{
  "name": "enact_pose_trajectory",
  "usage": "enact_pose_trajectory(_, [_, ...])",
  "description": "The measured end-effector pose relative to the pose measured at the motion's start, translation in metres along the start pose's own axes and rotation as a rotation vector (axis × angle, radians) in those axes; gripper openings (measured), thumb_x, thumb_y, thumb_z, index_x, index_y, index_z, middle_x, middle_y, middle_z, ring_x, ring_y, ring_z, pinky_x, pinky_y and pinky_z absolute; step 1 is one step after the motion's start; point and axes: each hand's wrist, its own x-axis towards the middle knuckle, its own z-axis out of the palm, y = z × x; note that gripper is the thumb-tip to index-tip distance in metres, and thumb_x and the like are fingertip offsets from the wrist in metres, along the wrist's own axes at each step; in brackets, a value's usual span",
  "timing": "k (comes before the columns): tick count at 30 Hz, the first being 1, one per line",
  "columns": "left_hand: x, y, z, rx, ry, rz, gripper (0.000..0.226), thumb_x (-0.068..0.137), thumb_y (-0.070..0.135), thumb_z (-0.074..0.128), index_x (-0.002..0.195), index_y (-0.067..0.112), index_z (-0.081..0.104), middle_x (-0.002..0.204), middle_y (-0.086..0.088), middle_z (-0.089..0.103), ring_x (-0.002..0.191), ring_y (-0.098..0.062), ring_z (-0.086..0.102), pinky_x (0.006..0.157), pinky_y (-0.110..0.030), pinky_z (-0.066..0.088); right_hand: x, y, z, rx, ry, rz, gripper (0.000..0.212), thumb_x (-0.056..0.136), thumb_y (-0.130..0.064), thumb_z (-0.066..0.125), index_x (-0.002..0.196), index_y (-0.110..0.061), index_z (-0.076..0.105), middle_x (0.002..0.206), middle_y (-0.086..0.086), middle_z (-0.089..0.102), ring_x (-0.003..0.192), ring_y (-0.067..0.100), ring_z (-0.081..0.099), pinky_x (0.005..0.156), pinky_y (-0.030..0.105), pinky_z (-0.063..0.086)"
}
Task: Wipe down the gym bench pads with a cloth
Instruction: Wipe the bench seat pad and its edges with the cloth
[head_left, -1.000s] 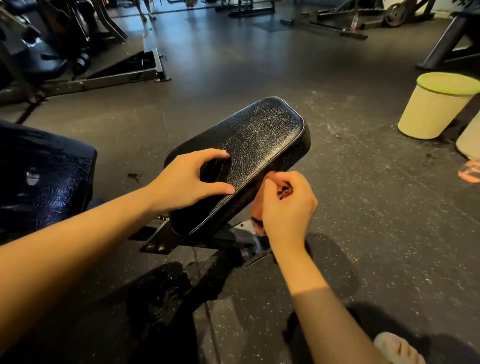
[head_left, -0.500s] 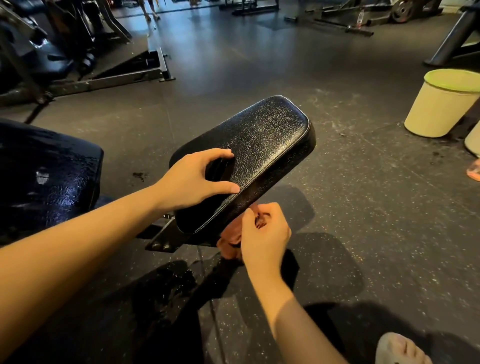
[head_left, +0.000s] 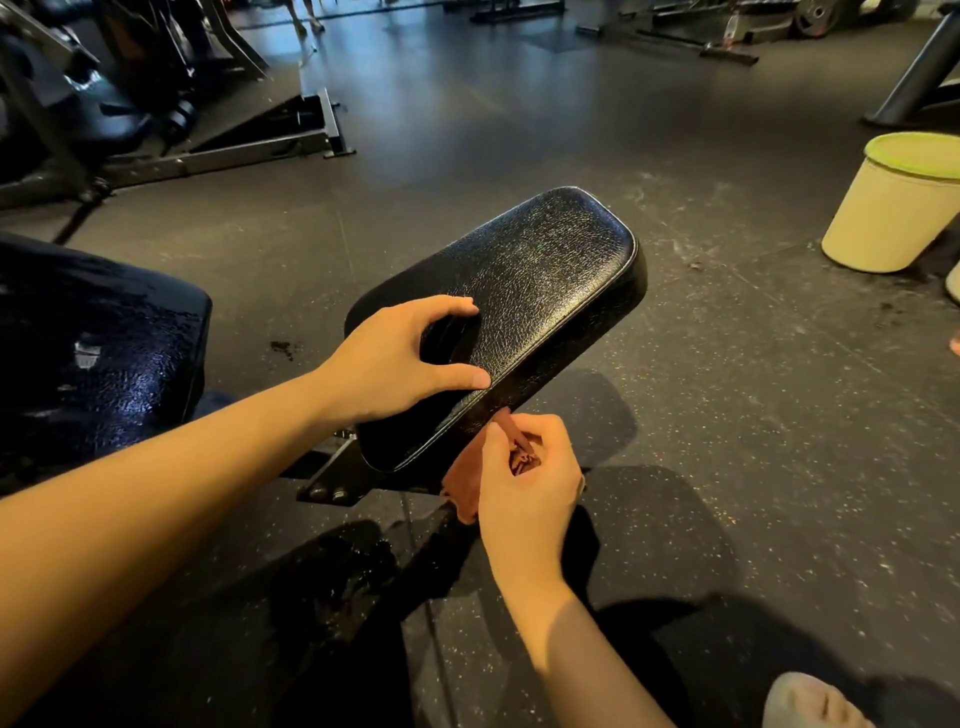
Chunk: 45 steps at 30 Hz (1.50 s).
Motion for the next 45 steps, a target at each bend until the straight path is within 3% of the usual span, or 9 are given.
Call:
enact_pose_trajectory(7, [-0.001, 0.002, 0.0, 0.0, 0.004, -0.014, 0.089, 0.065, 0.072, 0.068, 0.145, 0.035, 0.051, 0.155, 0.017, 0.045, 0.144, -0.007, 0.04, 0.119, -0.041, 0.036, 0.009, -0.002, 0.003, 0.038, 0.035, 0.122, 0.016, 0.092, -0.009, 0.068, 0.085, -0.019, 0.059, 0.078, -0.007, 0.063, 0.074, 0.008, 0.062, 0.067, 0.022, 0.046])
enact_pose_trajectory(18, [0.0, 0.002, 0.001, 0.016, 0.02, -0.004, 0.077, 0.075, 0.057, 0.079, 0.144, 0.035, 0.052, 0.154, 0.018, 0.046, 0.142, -0.006, 0.042, 0.117, -0.041, 0.039, -0.003, -0.017, 0.009, 0.079, -0.043, 0.053, 0.01, 0.092, -0.005, 0.069, 0.09, -0.01, 0.061, 0.079, -0.005, 0.062, 0.073, 0.004, 0.059, 0.065, 0.011, 0.043])
enact_pose_trajectory(22, [-0.001, 0.002, 0.002, 0.002, 0.01, -0.012, 0.08, 0.074, 0.06, 0.077, 0.145, 0.035, 0.051, 0.156, 0.016, 0.045, 0.144, -0.008, 0.041, 0.119, -0.044, 0.037, 0.001, -0.008, 0.007, 0.076, -0.026, 0.111, 0.014, 0.091, -0.007, 0.068, 0.086, -0.016, 0.058, 0.079, -0.003, 0.062, 0.071, 0.007, 0.059, 0.066, 0.019, 0.044])
enact_pose_trajectory(27, [-0.001, 0.002, 0.003, -0.006, 0.019, -0.012, 0.076, 0.076, 0.056, 0.08, 0.144, 0.036, 0.052, 0.154, 0.017, 0.046, 0.142, -0.007, 0.042, 0.118, -0.043, 0.037, 0.003, -0.02, 0.009, 0.089, -0.037, 0.066, 0.011, 0.09, -0.002, 0.067, 0.087, -0.009, 0.059, 0.077, -0.003, 0.061, 0.069, 0.005, 0.057, 0.064, 0.013, 0.043])
enact_pose_trajectory(31, [-0.001, 0.001, 0.003, 0.0, 0.012, -0.011, 0.085, 0.07, 0.069, 0.072, 0.144, 0.036, 0.052, 0.154, 0.017, 0.046, 0.142, -0.009, 0.043, 0.117, -0.046, 0.038, 0.018, -0.015, 0.002, 0.06, 0.036, 0.122, 0.011, 0.089, -0.007, 0.067, 0.085, -0.013, 0.059, 0.078, -0.003, 0.062, 0.07, 0.007, 0.058, 0.064, 0.019, 0.042])
enact_pose_trajectory(35, [0.001, -0.001, 0.002, 0.004, 0.004, -0.003, 0.088, 0.067, 0.075, 0.067, 0.145, 0.037, 0.051, 0.155, 0.018, 0.046, 0.142, -0.009, 0.043, 0.117, -0.047, 0.04, 0.025, -0.022, 0.001, 0.092, 0.027, 0.094, 0.01, 0.092, -0.003, 0.065, 0.088, -0.01, 0.059, 0.078, -0.004, 0.061, 0.068, -0.001, 0.057, 0.063, 0.012, 0.043])
enact_pose_trajectory(39, [0.001, -0.001, 0.003, 0.005, 0.0, -0.002, 0.087, 0.067, 0.073, 0.068, 0.145, 0.037, 0.05, 0.155, 0.019, 0.045, 0.142, -0.008, 0.042, 0.118, -0.045, 0.038, 0.03, -0.018, -0.003, 0.081, 0.037, 0.114, 0.014, 0.09, -0.003, 0.065, 0.084, -0.014, 0.058, 0.079, -0.001, 0.062, 0.068, 0.005, 0.057, 0.066, 0.019, 0.043])
enact_pose_trajectory(42, [0.002, -0.002, 0.002, 0.016, -0.003, 0.003, 0.088, 0.068, 0.074, 0.067, 0.145, 0.037, 0.05, 0.155, 0.018, 0.044, 0.142, -0.008, 0.042, 0.118, -0.045, 0.038, 0.035, -0.026, 0.0, 0.09, 0.057, 0.066, 0.011, 0.09, -0.002, 0.065, 0.088, -0.011, 0.06, 0.081, -0.002, 0.062, 0.07, 0.003, 0.058, 0.066, 0.012, 0.044])
enact_pose_trajectory(45, [0.002, -0.003, 0.003, 0.002, 0.0, -0.004, 0.09, 0.067, 0.077, 0.069, 0.145, 0.037, 0.05, 0.155, 0.018, 0.045, 0.143, -0.009, 0.042, 0.118, -0.047, 0.038, 0.044, -0.015, -0.005, 0.085, 0.074, 0.144, 0.009, 0.09, -0.003, 0.064, 0.088, -0.01, 0.06, 0.079, -0.001, 0.061, 0.067, 0.005, 0.056, 0.066, 0.021, 0.043])
